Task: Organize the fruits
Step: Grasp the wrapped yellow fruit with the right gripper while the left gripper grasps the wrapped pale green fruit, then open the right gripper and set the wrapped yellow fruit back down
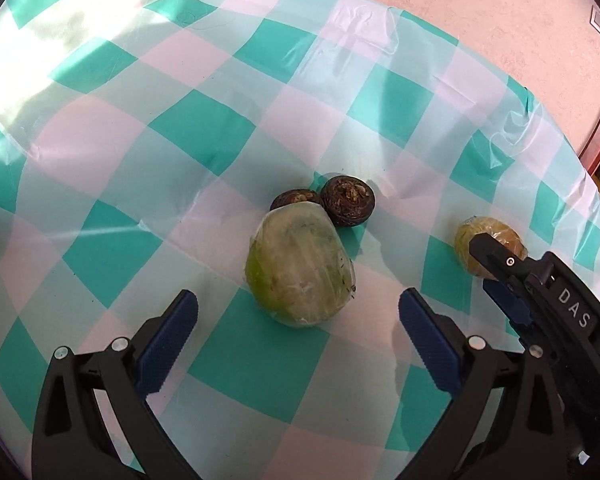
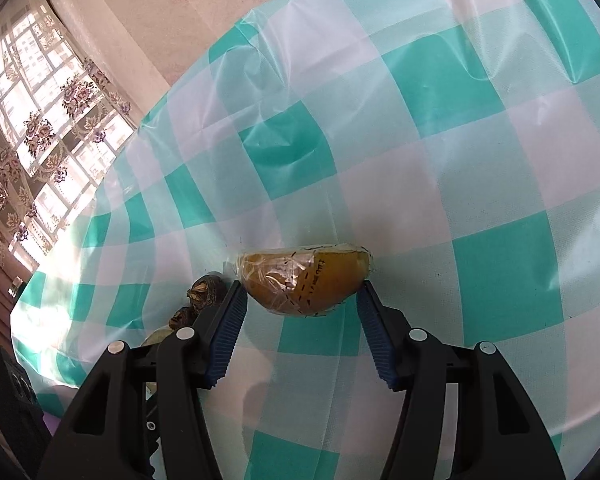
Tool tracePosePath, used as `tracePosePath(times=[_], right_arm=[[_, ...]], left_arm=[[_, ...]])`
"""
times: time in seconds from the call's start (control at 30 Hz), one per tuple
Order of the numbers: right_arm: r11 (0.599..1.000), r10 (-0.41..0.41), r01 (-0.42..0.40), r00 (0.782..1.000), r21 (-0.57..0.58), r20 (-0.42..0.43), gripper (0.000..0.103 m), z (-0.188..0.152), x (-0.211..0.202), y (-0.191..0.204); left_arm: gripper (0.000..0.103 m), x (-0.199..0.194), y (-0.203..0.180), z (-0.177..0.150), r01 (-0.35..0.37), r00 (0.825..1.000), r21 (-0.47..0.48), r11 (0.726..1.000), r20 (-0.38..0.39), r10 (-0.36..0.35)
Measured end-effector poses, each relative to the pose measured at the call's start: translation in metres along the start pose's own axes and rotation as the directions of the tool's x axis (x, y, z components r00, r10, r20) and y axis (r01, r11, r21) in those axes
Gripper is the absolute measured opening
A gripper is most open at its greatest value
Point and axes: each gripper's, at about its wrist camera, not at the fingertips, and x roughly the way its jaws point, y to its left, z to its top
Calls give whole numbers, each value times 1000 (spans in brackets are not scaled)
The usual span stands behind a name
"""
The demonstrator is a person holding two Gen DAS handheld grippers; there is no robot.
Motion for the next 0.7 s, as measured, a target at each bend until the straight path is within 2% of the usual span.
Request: tracePosePath(times=[0.07, 0.23, 0.3, 0.33, 0.37, 0.47, 0.57, 0.7], right_arm=[[1000, -3, 3, 1000, -25, -9, 56, 0, 5, 7], [1000, 5, -5, 1000, -25, -10, 56, 0, 9, 10], [1000, 7, -7, 1000, -28, -9, 56, 0, 9, 11], [1000, 8, -8, 1000, -28, -8, 56, 0, 8, 11], [1000, 8, -8, 1000, -28, -8, 56, 0, 8, 11], [1000, 8, -8, 1000, -27, -10, 56, 0, 9, 11], [1000, 10, -10, 1000, -28, -12, 56, 0, 10, 12], [1000, -8, 8, 1000, -27, -27, 56, 0, 13, 11]], left_arm=[[101, 13, -5, 8, -29, 999, 5, 1000, -33, 30], [100, 25, -14, 17, -103, 994, 35, 994, -45, 104], [80, 24, -13, 17, -142, 989, 33, 989, -26, 143], [59, 21, -12, 16, -137, 990, 31, 990, -10, 138], [58, 20, -11, 15, -137, 991, 31, 990, -1, 137], [57, 6, -5, 14, -61, 996, 4, 998, 61, 61], [57, 4, 3, 14, -48, 996, -37, 998, 71, 51], [57, 2, 5, 15, -27, 996, -39, 999, 84, 30]])
